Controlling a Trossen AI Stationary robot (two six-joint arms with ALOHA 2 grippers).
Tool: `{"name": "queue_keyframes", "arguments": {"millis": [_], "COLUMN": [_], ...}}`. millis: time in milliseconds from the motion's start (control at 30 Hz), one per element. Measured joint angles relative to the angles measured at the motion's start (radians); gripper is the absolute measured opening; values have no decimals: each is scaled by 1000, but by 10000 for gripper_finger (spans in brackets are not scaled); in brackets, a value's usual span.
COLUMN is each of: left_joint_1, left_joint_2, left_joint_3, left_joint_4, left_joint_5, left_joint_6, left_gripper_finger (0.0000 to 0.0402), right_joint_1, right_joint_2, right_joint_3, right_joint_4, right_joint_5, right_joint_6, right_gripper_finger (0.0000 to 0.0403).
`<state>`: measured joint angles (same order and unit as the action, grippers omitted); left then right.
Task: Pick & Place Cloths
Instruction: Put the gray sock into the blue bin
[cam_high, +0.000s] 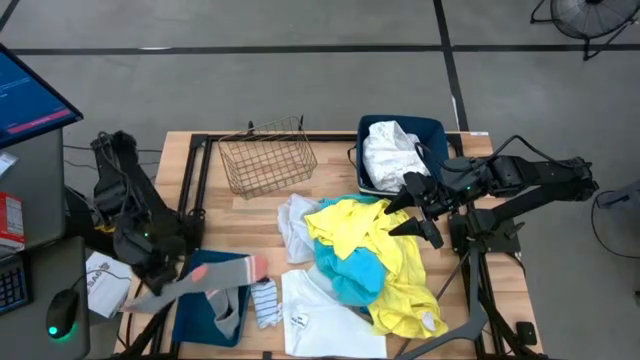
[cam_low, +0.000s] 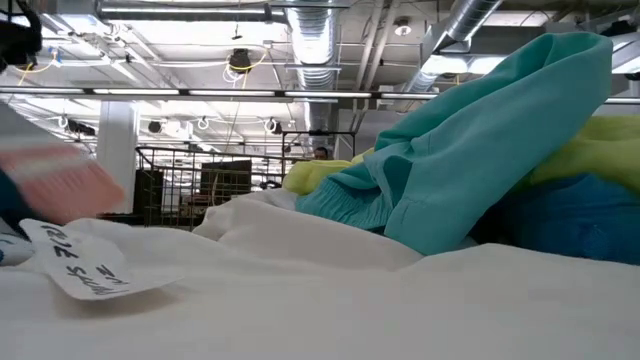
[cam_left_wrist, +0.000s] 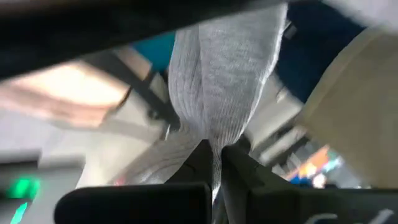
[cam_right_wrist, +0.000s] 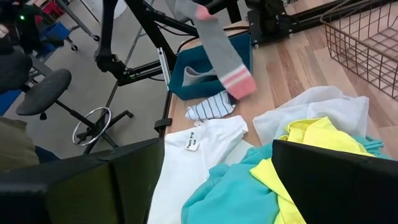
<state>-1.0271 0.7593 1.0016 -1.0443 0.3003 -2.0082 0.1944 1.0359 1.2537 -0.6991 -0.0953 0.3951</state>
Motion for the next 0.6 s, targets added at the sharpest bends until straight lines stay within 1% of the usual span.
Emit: {"name": "queue_keyframes", "arguments": {"millis": [67,133,233,333,433,500,533,600], "left_joint_1": [-37,-71,-107,-116,-116,-116,-116,-116], "left_joint_2": [1,0,0,0,15,36,51,77], "left_joint_3": [15,40,74,84,83,83,83,75], "left_joint_4": [1,2,3,-3,-74,-129,-149,-147], "left_joint_5": [73,108,116,115,114,97,66,-34], "left_joint_6": [-58,-104,-160,-202,-225,-226,-226,-220], "left_gripper_finger": [0,0,0,0,0,0,0,0], "right_joint_1": [0,-2,-1,-1,-1,-1,-1,-1], "right_joint_2": [0,0,0,0,0,0,0,0], "right_joint_3": [0,0,0,0,0,0,0,0], "right_joint_4": [0,0,0,0,0,0,0,0], "right_joint_5": [0,0,0,0,0,0,0,0], "right_joint_6": [-10,-12,-13,-13,-13,-13,-13,-13], "right_gripper_finger": [291,291,291,291,291,291,291,291]}}
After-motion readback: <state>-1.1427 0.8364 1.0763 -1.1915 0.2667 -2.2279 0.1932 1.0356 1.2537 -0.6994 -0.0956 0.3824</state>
